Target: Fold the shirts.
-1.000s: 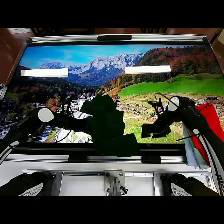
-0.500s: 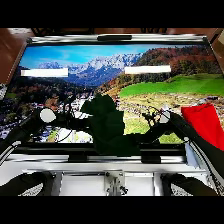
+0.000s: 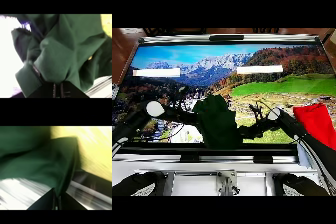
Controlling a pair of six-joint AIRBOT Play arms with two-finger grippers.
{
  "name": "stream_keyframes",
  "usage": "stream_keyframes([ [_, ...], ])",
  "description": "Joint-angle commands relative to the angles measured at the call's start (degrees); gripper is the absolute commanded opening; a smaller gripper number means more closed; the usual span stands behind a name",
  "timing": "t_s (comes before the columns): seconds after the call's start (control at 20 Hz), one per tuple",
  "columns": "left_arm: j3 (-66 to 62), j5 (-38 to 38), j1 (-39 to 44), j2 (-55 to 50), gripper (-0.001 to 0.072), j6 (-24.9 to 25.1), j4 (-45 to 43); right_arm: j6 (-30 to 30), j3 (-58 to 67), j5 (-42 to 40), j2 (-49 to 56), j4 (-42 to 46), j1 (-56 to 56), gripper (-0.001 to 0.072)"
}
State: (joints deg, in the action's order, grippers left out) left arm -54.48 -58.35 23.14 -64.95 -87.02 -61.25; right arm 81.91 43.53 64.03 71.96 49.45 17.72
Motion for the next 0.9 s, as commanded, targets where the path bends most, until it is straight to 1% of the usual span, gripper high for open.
stream_keyframes([
  [0.0, -15.98, -12.70, 0.00, 0.42, 0.0037, 0.96, -13.16, -3.63, 11.89, -0.44, -8.20, 0.96, -0.74, 0.0061],
  [0.05, -24.20, -15.63, 0.00, 0.79, 0.0036, 1.64, -16.50, -3.74, 17.66, -1.31, -11.50, 1.70, -1.68, 0.0061],
  [0.15, -42.10, -17.31, 0.00, 1.57, 0.0037, 2.60, -17.84, -4.52, 31.04, -5.84, -18.14, 4.26, -3.56, 0.0061],
  [0.25, -59.71, -17.09, 0.13, 1.68, 0.0037, 2.58, -14.99, -4.50, 44.19, -13.27, -23.61, 7.50, -4.02, 0.0061],
  [0.3, -67.76, -16.65, 0.11, 1.75, 0.0037, 2.36, -12.09, -4.48, 50.14, -17.05, -25.70, 7.87, -4.02, 0.0060],
  [0.35, -73.02, -15.26, 0.11, 2.43, 0.0037, 2.34, -8.44, -4.39, 54.99, -19.80, -27.19, 7.45, -4.02, 0.0061],
  [0.4, -74.36, -12.57, 0.11, 3.98, 0.0037, 2.36, -4.04, -4.39, 59.30, -21.66, -28.39, 6.49, -4.02, 0.0061],
  [0.5, -71.21, -6.69, 0.11, 8.17, 0.0037, 2.36, 4.39, -4.39, 64.67, -23.34, -29.75, 4.28, -4.02, 0.0061],
  [0.55, -68.24, -4.55, 0.11, 10.12, 0.0037, 2.38, 7.58, -4.39, 65.96, -23.63, -30.05, 2.97, -4.02, 0.0061],
  [0.6, -65.46, -3.58, 0.11, 11.74, 0.0037, 2.38, 8.85, -4.39, 67.12, -23.30, -30.05, 2.03, -4.02, 0.0061],
  [0.65, -62.84, -3.80, 0.11, 13.11, 0.0037, 2.40, 8.20, -4.39, 67.34, -23.21, -30.03, 1.92, -4.02, 0.0061],
  [0.7, -60.94, -4.57, 0.09, 13.94, 0.0037, 2.40, 5.77, -4.39, 67.34, -22.53, -30.01, 2.73, -4.02, 0.0061],
  [0.75, -59.71, -6.51, 0.09, 14.29, 0.0037, 2.38, 1.16, -4.13, 67.34, -21.44, -29.59, 4.70, -4.02, 0.0061],
  [0.85, -58.66, -13.35, 0.09, 13.60, 0.0037, 2.10, -8.63, -2.51, 67.34, -17.33, -27.98, 9.40, -4.02, 0.0061],
])
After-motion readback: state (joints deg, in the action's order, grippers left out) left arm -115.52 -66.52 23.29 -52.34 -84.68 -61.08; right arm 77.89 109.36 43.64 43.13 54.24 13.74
